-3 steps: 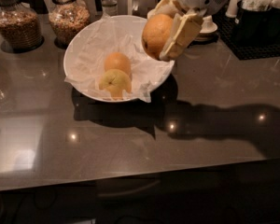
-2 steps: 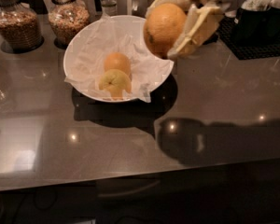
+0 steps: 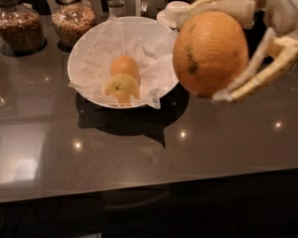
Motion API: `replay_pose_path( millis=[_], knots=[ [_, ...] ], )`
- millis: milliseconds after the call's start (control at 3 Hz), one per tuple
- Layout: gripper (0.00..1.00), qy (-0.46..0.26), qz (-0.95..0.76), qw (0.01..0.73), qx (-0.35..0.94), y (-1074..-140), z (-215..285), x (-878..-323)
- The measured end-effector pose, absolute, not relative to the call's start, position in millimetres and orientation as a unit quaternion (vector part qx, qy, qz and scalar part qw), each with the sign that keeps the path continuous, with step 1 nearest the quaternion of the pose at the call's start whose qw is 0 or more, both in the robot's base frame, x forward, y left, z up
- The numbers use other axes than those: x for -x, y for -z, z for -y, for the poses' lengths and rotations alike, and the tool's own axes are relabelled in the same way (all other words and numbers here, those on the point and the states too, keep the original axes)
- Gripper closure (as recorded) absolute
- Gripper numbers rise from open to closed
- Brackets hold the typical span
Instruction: Pick orange from white bowl
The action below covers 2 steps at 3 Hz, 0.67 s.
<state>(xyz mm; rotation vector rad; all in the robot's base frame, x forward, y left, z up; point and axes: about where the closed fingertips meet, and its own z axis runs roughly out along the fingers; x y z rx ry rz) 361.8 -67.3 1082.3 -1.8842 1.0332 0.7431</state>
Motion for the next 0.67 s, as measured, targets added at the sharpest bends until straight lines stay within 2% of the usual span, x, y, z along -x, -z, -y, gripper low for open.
replay_pose_path(
  millis=[333,667],
  knots=[
    [1.00,-0.306,-0.421,0.449,0.727,-1069.2,88.3,-323.5],
    [1.00,-0.298,-0.431,0.455,0.720,-1067.6,91.3,-325.1]
  ],
)
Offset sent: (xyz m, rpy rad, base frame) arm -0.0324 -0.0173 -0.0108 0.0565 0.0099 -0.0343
